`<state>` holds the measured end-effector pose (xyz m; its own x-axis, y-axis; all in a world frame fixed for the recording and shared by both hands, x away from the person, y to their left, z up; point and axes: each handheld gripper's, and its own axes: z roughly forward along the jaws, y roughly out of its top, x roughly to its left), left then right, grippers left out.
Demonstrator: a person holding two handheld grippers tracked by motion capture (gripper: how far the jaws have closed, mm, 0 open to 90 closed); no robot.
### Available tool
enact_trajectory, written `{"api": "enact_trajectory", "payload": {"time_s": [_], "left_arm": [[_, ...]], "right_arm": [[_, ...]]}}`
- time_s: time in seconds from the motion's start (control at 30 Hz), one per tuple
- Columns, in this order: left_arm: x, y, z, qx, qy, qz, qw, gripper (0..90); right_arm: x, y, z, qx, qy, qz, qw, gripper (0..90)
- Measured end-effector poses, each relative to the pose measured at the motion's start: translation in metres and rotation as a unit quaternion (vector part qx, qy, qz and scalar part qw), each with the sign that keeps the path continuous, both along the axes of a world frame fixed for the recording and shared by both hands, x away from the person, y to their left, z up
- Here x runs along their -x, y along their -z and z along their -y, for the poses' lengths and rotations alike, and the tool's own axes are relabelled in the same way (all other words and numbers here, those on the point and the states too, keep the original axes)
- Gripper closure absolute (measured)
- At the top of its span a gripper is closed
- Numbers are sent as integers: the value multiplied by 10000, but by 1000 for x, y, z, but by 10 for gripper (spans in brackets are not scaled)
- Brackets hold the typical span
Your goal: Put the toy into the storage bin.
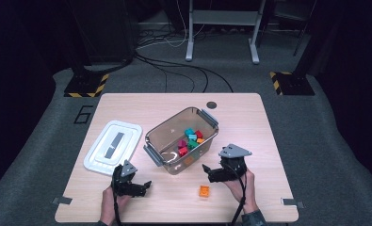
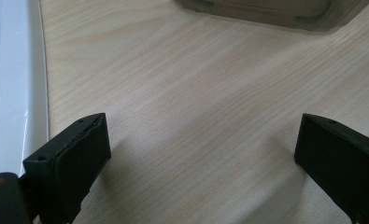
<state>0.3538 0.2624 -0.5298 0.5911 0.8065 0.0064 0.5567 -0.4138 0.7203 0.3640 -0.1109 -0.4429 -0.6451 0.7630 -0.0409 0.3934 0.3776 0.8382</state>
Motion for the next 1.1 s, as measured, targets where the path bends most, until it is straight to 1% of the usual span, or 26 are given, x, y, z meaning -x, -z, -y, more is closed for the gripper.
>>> {"api": "enact_trajectory", "payload": {"time_s": [0.07,0.23,0.27,0.43,0.5,0.6,0.63,0.73,0.8,0.93,1.0,1.03,1.1], "left_arm": [[0,0,0,2,-1,1,10000,33],[0,0,0,2,-6,1,10000,33],[0,0,0,2,-2,0,10000,33],[0,0,0,4,-3,1,10000,33],[0,0,0,-2,1,-1,10000,33],[0,0,0,-9,-7,1,10000,33],[0,1,0,20,-14,29,10000,33],[0,1,0,17,-14,26,10000,33],[0,0,0,17,-11,24,10000,33],[0,1,0,18,-13,25,10000,33],[0,1,0,18,-12,25,10000,33],[0,0,0,12,-11,22,10000,33],[0,0,0,14,-11,22,10000,33]], "right_arm": [[3,4,-1,49,-28,-36,10000,2],[9,13,-3,64,-98,-186,9998,0],[10,15,-4,92,-144,-184,9997,0],[16,29,-6,140,-258,-331,9990,0],[19,35,-8,187,-307,-417,9985,0],[21,42,-10,245,-410,-483,9977,0],[23,45,-11,238,-448,-511,9974,0],[27,51,-13,274,-511,-594,9966,0],[28,56,-14,352,-542,-650,9958,0],[32,64,-15,417,-648,-758,9941,0],[33,67,-15,460,-718,-770,9934,24],[34,68,-16,466,-691,-808,9932,40],[34,71,-16,483,-707,-814,9930,94]]}}
